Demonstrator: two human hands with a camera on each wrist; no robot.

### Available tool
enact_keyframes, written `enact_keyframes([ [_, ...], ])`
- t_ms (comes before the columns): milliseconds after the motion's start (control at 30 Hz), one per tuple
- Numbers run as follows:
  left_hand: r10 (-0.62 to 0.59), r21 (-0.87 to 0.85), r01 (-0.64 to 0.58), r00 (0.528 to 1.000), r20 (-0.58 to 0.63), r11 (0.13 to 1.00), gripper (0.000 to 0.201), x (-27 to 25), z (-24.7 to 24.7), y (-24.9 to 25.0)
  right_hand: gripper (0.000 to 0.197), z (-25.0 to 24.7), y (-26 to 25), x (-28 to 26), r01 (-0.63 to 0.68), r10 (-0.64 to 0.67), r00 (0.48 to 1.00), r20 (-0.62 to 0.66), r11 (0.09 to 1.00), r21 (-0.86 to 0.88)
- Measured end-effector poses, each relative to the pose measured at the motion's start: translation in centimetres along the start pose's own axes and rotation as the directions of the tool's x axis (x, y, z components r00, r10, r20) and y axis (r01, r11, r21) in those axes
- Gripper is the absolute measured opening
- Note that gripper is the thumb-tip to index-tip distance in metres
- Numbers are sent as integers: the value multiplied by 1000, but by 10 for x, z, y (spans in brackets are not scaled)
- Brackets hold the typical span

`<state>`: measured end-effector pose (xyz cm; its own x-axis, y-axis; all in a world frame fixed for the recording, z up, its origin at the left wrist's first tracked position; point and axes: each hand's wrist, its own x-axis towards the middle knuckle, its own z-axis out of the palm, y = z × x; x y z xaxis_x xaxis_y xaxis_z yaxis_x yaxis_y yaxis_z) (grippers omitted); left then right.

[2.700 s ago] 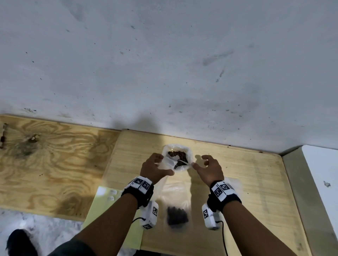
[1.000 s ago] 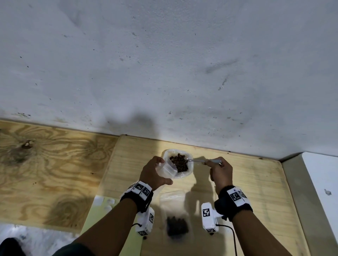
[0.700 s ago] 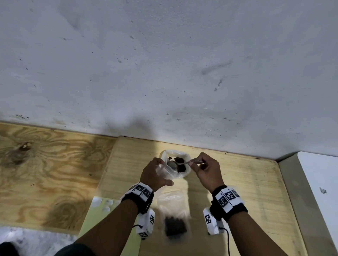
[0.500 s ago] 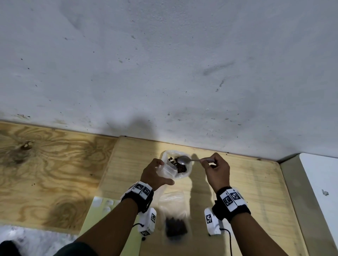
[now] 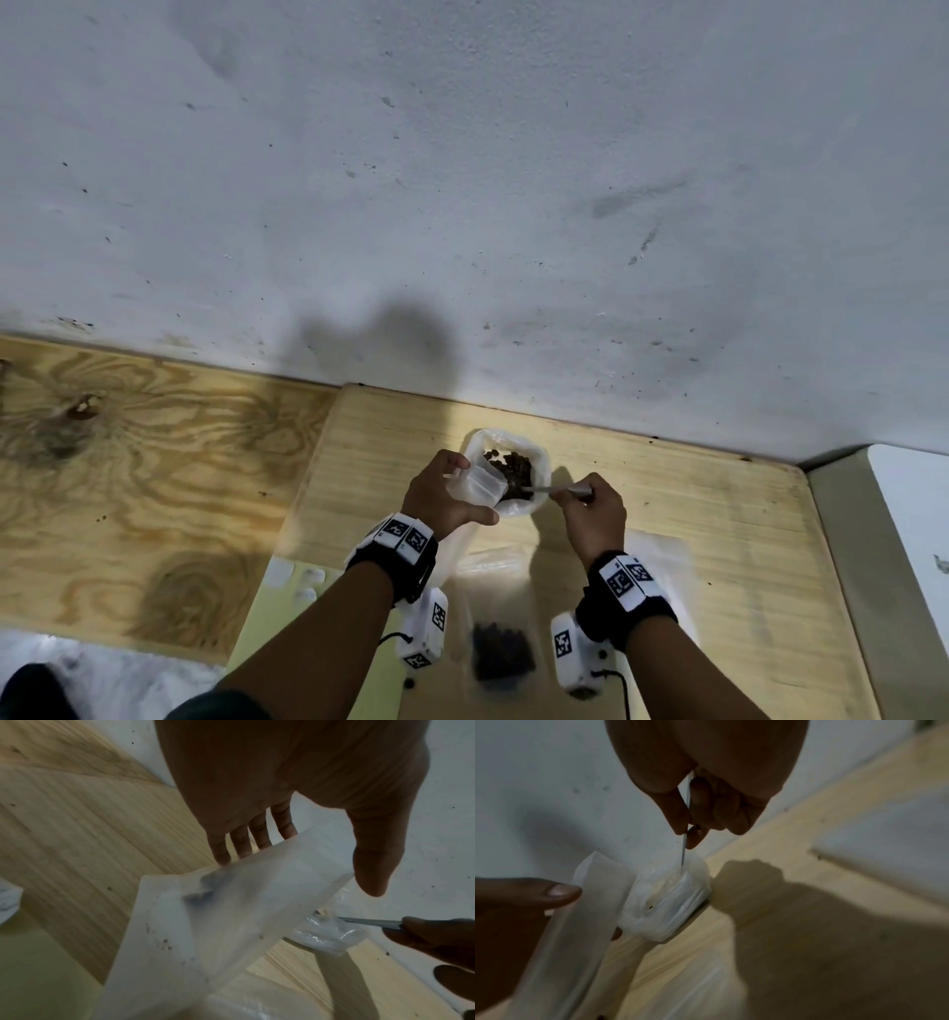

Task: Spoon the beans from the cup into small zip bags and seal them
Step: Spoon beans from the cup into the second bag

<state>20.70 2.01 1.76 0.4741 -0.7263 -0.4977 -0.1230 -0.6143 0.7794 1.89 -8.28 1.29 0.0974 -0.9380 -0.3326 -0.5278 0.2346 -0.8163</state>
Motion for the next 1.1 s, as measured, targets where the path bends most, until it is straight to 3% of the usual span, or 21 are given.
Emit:
enact_keyframes([
  [200, 25, 5, -25, 1000, 15, 1000, 74, -1, -2, 0, 21, 12, 3, 9, -228, 224, 974, 41, 963, 145],
  [400, 40, 14, -40, 999, 1, 999, 80, -5, -8, 2, 12, -10, -5, 20, -249, 250, 968, 32, 928, 278],
  [600, 54, 48, -53, 998, -19, 997, 74, -16, -3, 4, 15, -39, -23, 14, -123, 117, 992, 40, 924, 362],
  [733, 96, 91, -93, 995, -35, 992, 73, -22, 4, 5, 18, -45, -32, 4, 38, -55, 998, 40, 940, 339],
  [900, 115, 86, -111, 992, -52, 990, 70, -28, 8, 11, 27, -40, -41, -12, 311, -330, 934, 139, 940, 141],
  [1000, 99, 85, -95, 994, -41, 992, 70, -29, 8, 13, 28, -40, -42, -16, 353, -370, 921, 123, 926, 135],
  [1100, 69, 86, -65, 997, -43, 994, 70, -26, 7, 10, 27, -43, -38, -12, 309, -315, 949, 5, 934, 177],
])
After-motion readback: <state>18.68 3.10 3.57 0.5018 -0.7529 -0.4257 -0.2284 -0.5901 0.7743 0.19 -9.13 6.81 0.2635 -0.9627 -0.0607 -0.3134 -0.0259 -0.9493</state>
